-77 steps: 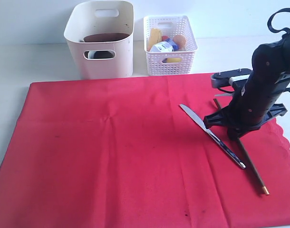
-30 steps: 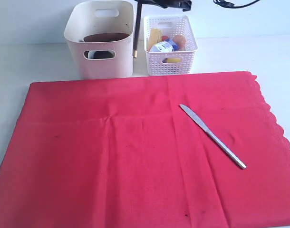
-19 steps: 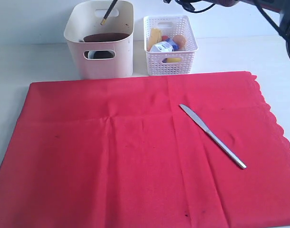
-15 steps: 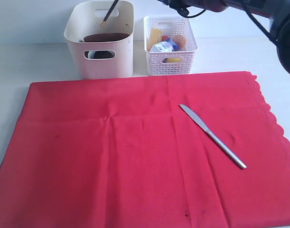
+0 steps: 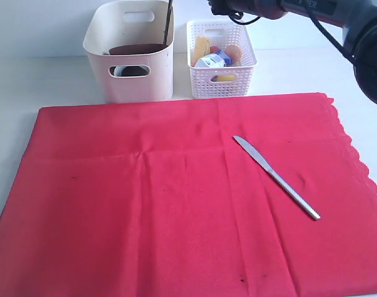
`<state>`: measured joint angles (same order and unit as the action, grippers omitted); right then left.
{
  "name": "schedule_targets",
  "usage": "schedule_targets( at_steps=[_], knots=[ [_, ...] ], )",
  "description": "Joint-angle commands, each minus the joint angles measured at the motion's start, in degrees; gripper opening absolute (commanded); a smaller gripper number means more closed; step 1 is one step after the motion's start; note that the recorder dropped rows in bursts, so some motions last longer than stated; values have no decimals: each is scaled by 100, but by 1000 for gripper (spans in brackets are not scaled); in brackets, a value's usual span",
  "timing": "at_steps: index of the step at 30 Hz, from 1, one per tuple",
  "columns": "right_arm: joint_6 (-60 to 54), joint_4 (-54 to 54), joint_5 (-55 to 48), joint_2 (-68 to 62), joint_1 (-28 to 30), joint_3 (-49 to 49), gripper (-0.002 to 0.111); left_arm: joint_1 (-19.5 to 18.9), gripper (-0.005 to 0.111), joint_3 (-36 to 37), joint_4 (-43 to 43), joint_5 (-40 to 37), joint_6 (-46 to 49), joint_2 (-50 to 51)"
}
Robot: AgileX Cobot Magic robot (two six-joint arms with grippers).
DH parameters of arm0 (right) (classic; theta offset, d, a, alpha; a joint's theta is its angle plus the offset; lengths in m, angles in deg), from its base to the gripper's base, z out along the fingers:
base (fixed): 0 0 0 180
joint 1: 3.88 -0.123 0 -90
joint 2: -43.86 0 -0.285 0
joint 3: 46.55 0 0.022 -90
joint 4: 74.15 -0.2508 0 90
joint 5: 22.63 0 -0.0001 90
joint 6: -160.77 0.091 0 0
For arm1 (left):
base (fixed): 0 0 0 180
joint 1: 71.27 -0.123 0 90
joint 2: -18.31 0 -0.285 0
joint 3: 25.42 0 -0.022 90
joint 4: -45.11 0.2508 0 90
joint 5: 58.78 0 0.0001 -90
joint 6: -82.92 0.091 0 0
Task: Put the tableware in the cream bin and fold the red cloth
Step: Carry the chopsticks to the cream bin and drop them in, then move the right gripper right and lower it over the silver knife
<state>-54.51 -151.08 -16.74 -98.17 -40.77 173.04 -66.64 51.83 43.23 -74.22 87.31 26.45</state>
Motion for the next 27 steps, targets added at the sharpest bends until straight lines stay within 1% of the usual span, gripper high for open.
schedule_targets(
  at_steps=[1,3,4,7,10,12,13,17,19,20,21,23,24,27],
  knots=[
    [-67,91,-830,142,110,59,59,-5,1,-3,-56,15,-15,-35],
    [-67,107,-1223,168,199,59,56,-5,1,-3,-56,15,-15,-35],
    [-67,121,-1419,190,259,47,52,-5,1,-3,-56,15,-15,-35],
    [-52,207,-1842,279,376,-43,34,-5,1,-3,-56,15,-15,-35],
    [-52,564,-2009,442,393,-145,17,-5,1,-3,-56,15,-15,-35],
    [-18,693,-2022,596,393,-255,8,-5,1,-3,-56,15,-15,-35],
    [1,711,-2022,775,393,-428,0,-5,1,-3,-56,15,-15,-35],
    [-50,895,-1996,1175,403,-921,0,-5,1,-3,-56,15,-15,-35],
    [-50,1156,-1921,1594,403,-1424,0,-5,1,-3,-56,15,-15,-35],
    [-100,1195,-1787,1905,403,-1860,0,-5,1,-3,-56,15,-15,-35],
    [-113,1260,-1677,2036,403,-2088,0,-5,1,-3,-56,15,-15,-35],
    [-113,1582,-1377,2700,403,-3004,0,-5,1,-3,-56,15,-15,-35],
    [-113,1650,-1334,2832,403,-3176,0,-5,1,-3,-56,15,-15,-35],
    [-182,1763,-1150,3572,403,-4128,0,-5,1,-3,-56,15,-15,-35]
  ],
)
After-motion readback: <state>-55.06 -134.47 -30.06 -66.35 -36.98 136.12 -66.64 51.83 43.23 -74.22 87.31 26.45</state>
